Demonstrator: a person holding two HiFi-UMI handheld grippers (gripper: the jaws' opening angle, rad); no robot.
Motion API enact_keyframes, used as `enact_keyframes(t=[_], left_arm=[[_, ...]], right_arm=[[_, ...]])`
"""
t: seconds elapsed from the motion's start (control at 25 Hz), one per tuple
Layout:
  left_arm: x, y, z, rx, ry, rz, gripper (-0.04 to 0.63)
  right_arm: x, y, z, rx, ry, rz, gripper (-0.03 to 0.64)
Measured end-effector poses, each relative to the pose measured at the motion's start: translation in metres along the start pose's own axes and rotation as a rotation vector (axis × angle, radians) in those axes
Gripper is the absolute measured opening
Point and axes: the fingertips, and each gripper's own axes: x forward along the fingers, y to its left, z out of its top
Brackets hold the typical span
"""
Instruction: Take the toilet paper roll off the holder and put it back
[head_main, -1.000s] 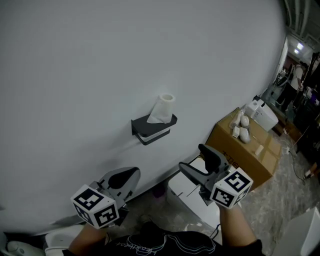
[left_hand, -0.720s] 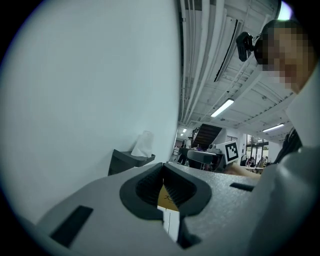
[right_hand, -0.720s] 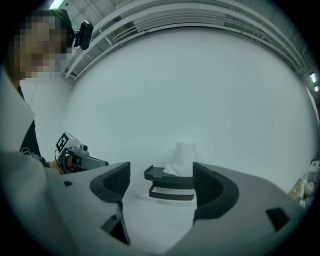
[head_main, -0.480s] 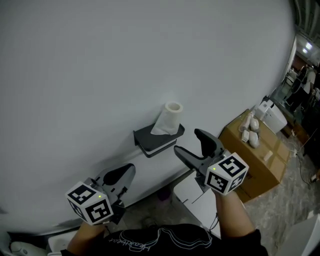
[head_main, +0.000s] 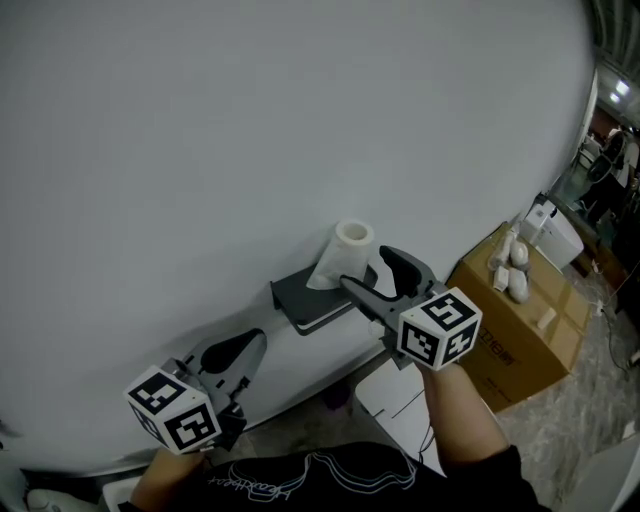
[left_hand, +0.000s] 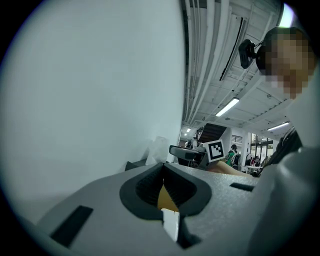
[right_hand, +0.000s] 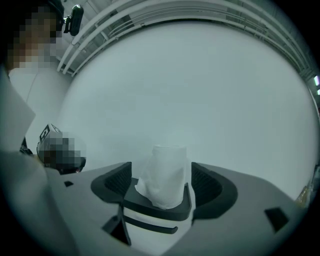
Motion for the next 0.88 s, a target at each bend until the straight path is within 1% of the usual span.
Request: enact_keyframes(t=[0.48, 0.6, 0.72, 0.88], left_arm=[[-0.002, 0.011, -0.001, -0.013, 0.000, 0.009, 0.005], [-0.003, 0.015, -0.001, -0.017, 0.000, 0.008, 0.006], [-0.003, 0.017, -0.002, -0.014, -0.002, 0.006, 0.006], [-0.003, 0.019, 0.001, -0.021, -0.012, 0.004, 0.006]], right_arm=[[0.031, -0.015, -0.011, 0.003, 0.034, 0.002, 0.362], [0.036, -0.014, -0.012, 0.004, 0.036, 0.004, 0.337], [0.038, -0.013, -0.015, 0.002, 0.042, 0.002, 0.286], [0.036, -0.013, -0.015, 0.005, 0.037, 0.009, 0.273]])
